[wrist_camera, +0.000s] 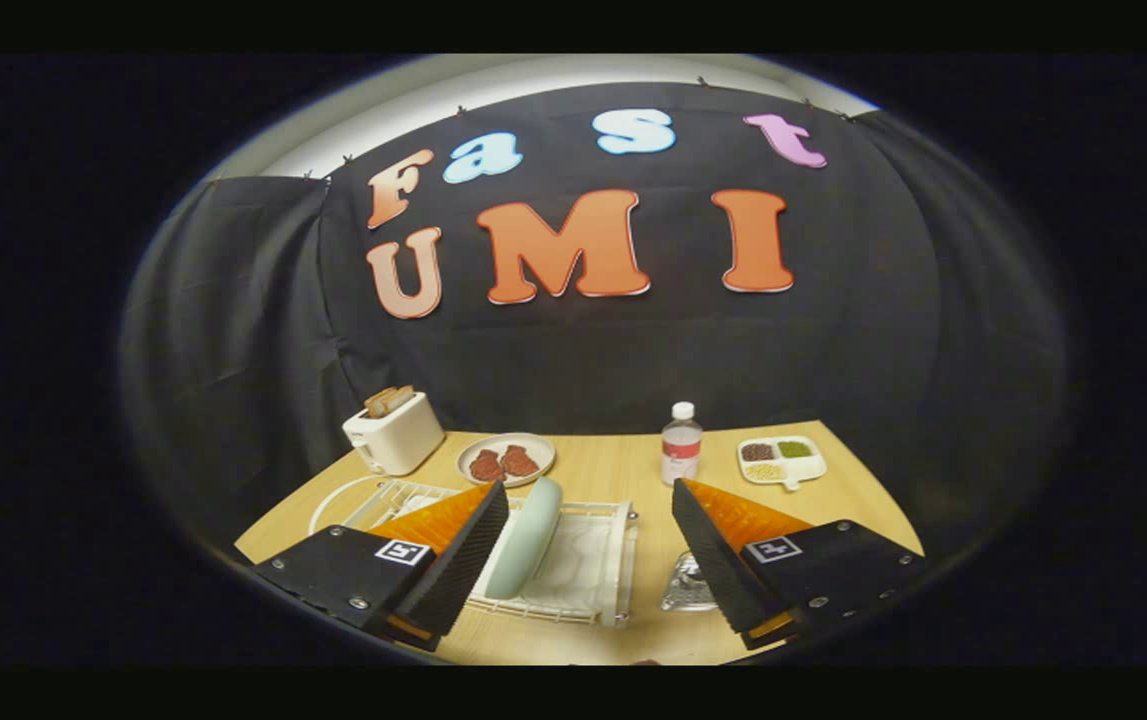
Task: Take the plate from the dish rack, then take the spoon from the basket and place it into the plate.
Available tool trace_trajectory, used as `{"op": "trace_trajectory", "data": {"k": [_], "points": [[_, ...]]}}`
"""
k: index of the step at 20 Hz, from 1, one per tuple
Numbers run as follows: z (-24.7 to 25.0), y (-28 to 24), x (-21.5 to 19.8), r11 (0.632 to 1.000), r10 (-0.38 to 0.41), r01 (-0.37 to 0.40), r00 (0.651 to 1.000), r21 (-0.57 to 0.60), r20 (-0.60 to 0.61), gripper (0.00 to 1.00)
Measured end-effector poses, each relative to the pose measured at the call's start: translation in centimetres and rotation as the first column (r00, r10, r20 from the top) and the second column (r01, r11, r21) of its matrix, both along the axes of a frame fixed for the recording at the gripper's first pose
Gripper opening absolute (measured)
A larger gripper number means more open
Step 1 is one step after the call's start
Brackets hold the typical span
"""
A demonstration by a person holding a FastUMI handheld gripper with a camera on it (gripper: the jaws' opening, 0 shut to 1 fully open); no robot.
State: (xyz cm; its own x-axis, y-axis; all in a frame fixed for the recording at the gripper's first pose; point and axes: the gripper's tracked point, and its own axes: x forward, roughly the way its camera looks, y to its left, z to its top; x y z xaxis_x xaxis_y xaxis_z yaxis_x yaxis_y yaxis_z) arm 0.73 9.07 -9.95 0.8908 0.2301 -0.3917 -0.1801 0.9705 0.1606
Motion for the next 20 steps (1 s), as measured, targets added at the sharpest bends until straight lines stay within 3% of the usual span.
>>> {"op": "trace_trajectory", "data": {"k": [4, 8, 12, 20], "points": [[-3.2, 2.8, 1.2, 0.999, 0.044, -0.043, 0.982, 0.009, -0.183, 0.97], [-6.3, 4.7, 1.4, 0.997, 0.069, -0.049, 0.92, 0.061, -0.386, 0.97], [-7.5, 5.1, 2.3, 0.997, 0.076, -0.078, 0.857, 0.018, -0.51, 0.93], [-10.5, 5.8, 2.5, 0.995, 0.06, -0.095, 0.679, -0.007, -0.732, 0.79]]}}
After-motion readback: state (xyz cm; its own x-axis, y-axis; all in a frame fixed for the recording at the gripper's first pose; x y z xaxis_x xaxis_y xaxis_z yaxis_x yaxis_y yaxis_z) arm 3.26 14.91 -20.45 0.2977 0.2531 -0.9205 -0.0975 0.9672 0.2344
